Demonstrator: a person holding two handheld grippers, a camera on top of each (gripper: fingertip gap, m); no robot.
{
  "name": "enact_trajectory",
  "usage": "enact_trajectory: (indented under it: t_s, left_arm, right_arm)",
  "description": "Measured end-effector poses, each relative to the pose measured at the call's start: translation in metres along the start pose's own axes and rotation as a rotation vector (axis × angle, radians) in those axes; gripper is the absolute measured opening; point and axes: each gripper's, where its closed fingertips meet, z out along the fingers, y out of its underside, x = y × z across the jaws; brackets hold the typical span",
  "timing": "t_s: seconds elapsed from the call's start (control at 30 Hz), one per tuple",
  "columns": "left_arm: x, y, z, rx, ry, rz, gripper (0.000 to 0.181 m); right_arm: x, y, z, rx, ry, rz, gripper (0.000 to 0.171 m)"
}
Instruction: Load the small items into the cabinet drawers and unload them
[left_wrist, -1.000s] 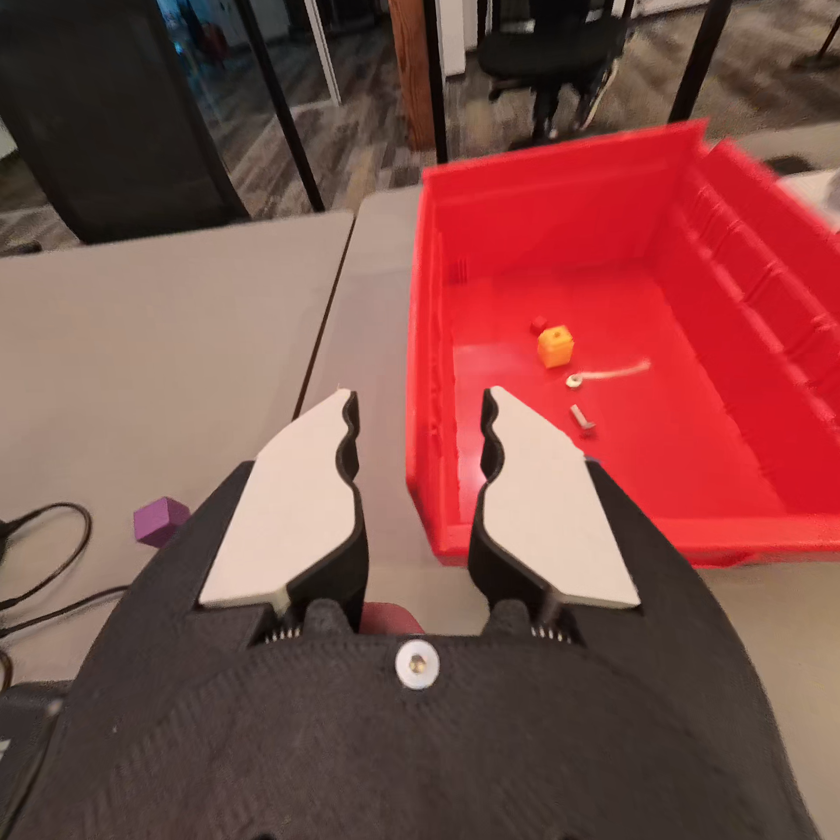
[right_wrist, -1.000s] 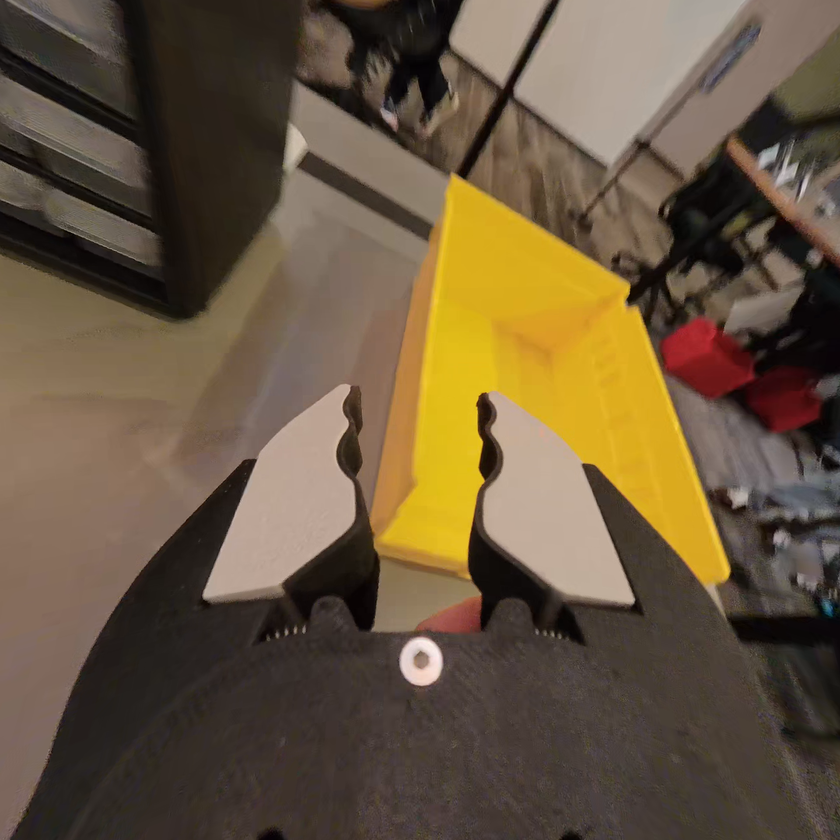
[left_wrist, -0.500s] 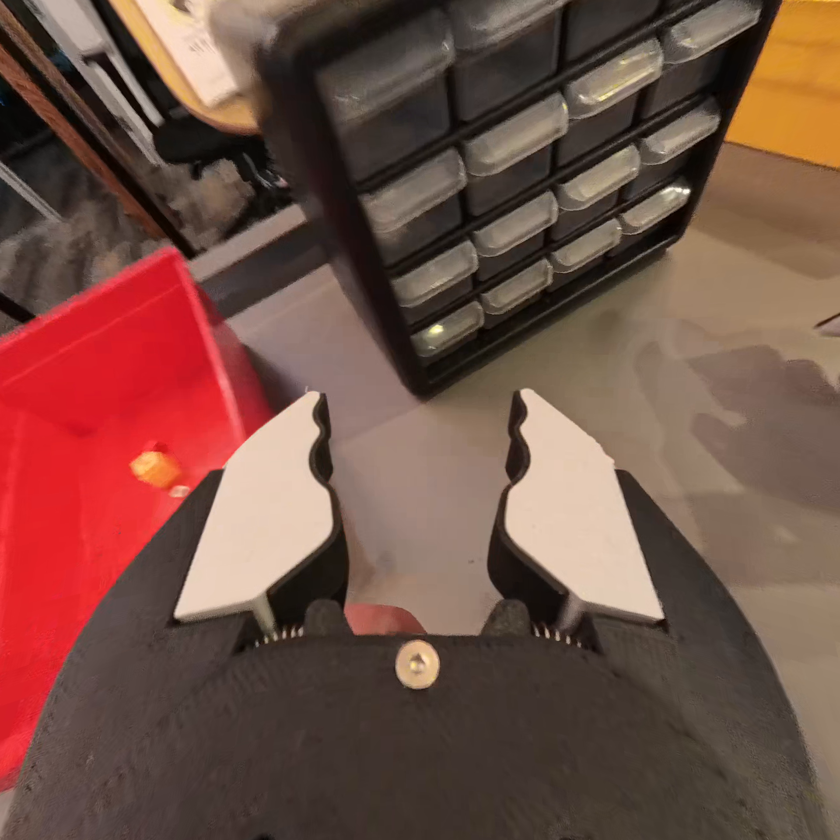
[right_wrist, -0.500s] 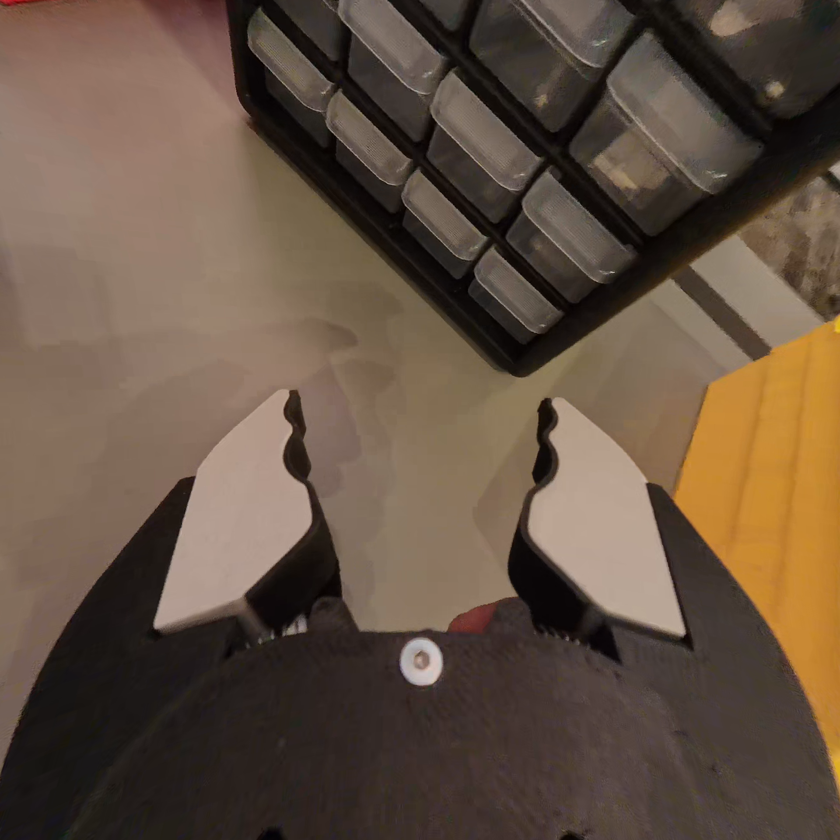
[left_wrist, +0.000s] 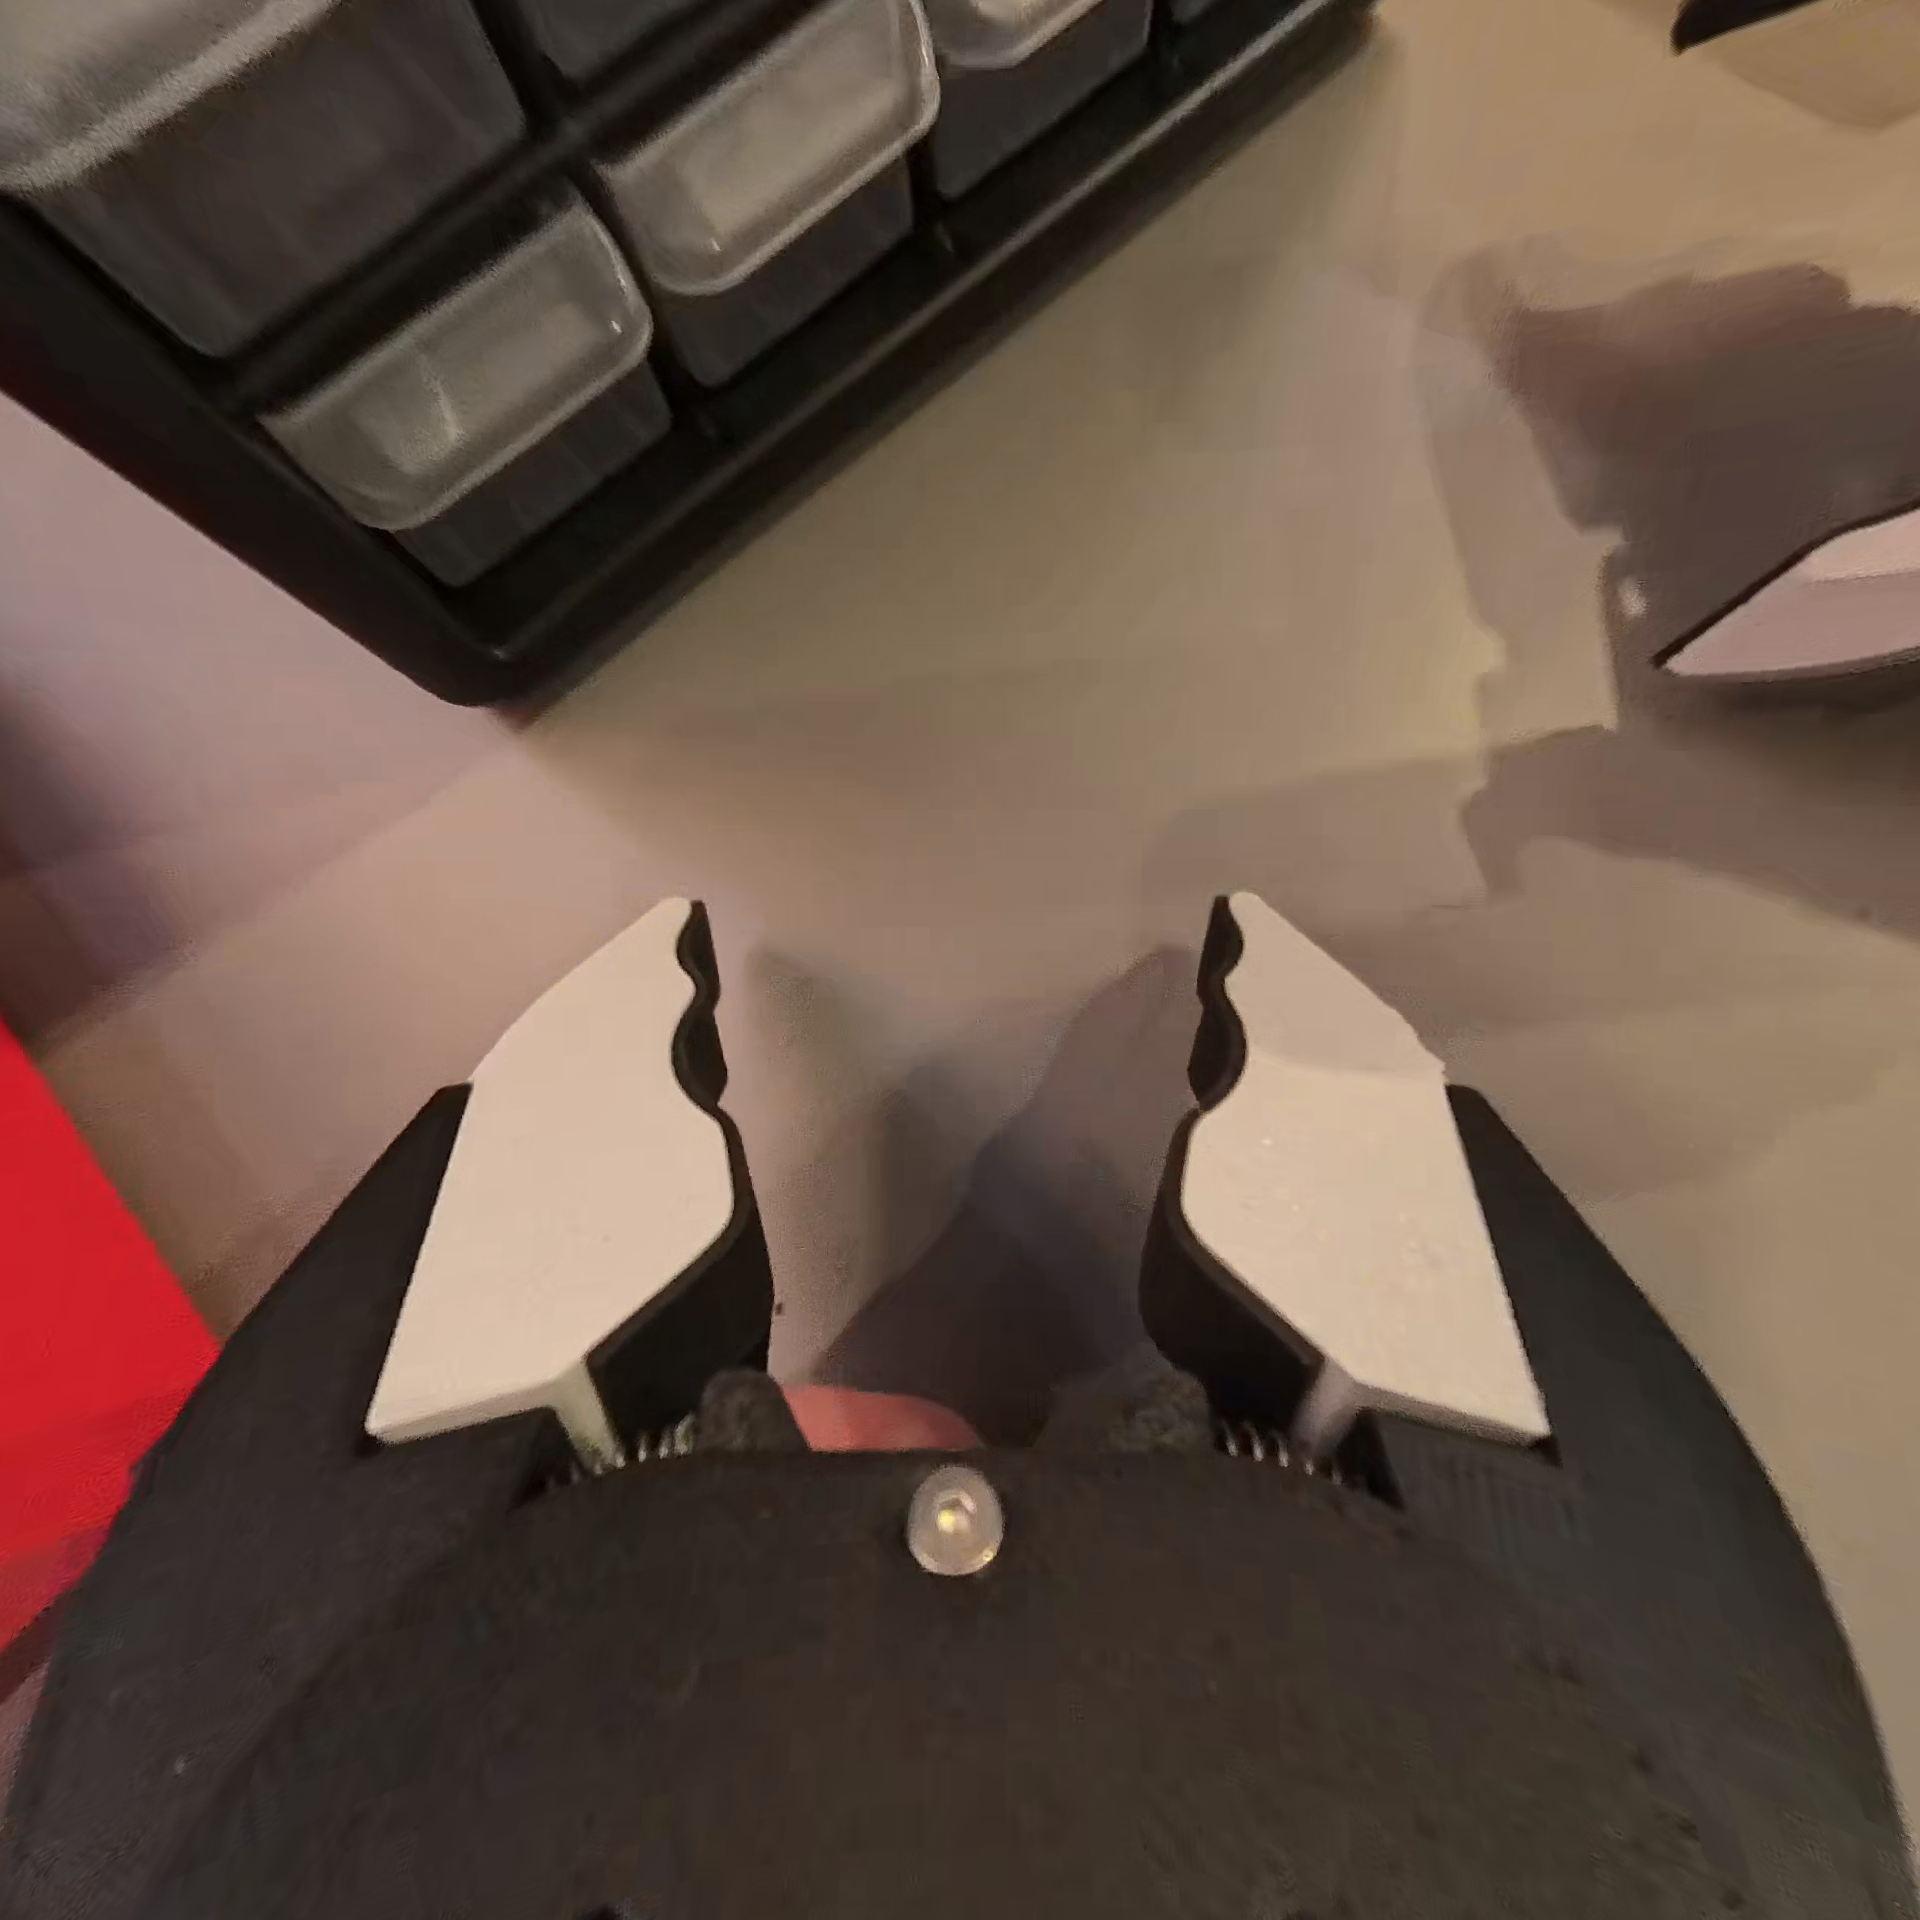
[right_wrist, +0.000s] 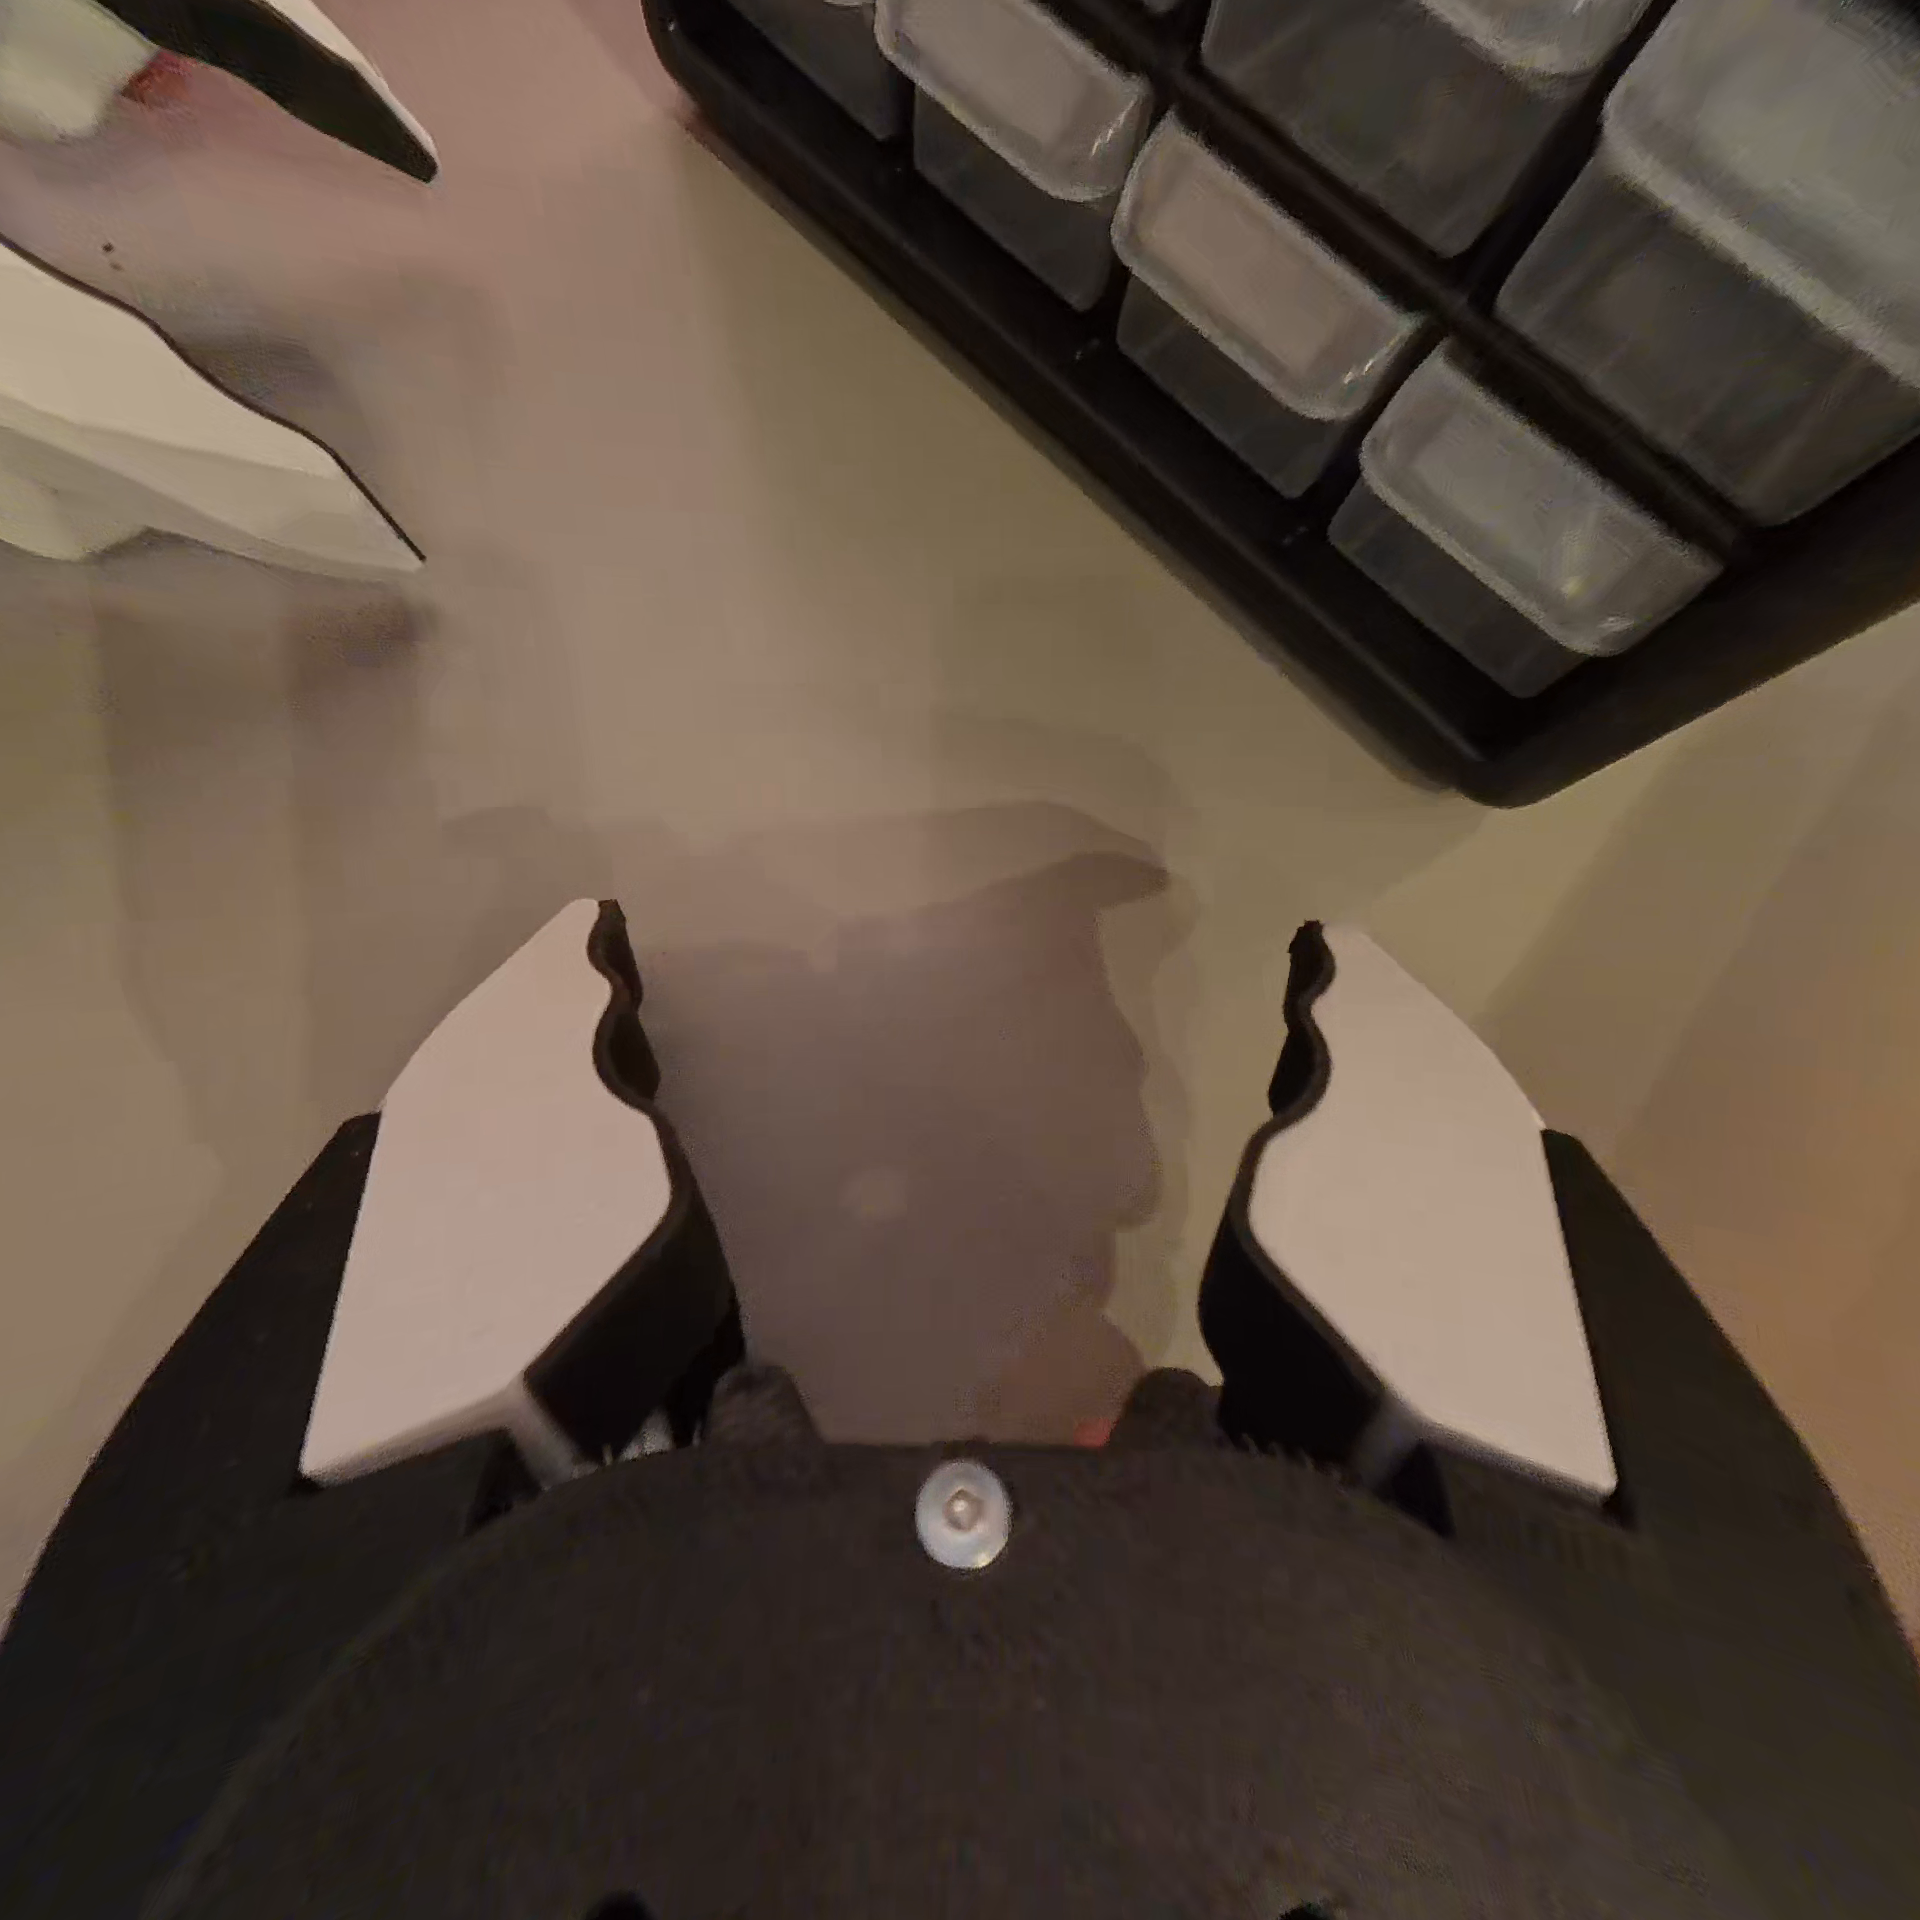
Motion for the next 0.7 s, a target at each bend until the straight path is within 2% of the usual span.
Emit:
enact_trajectory:
  t_s: [0.07,0.13,0.43,0.7]
  left_arm:
    - [0.001,0.004,0.005,-0.021,0.017,-0.012,0.088]
    - [-0.003,0.006,0.006,-0.038,0.006,-0.046,0.098]
    - [-0.002,0.006,0.007,-0.046,0.048,-0.055,0.098]
    - [0.001,-0.001,0.006,-0.004,0.027,0.009,0.094]
  right_arm:
    - [-0.003,0.012,0.007,-0.05,-0.032,0.015,0.12]
    - [-0.002,0.017,0.01,-0.078,-0.055,0.056,0.12]
    - [0.0,0.017,0.012,-0.088,-0.07,0.076,0.12]
    - [0.002,0.016,0.009,-0.067,-0.067,0.042,0.11]
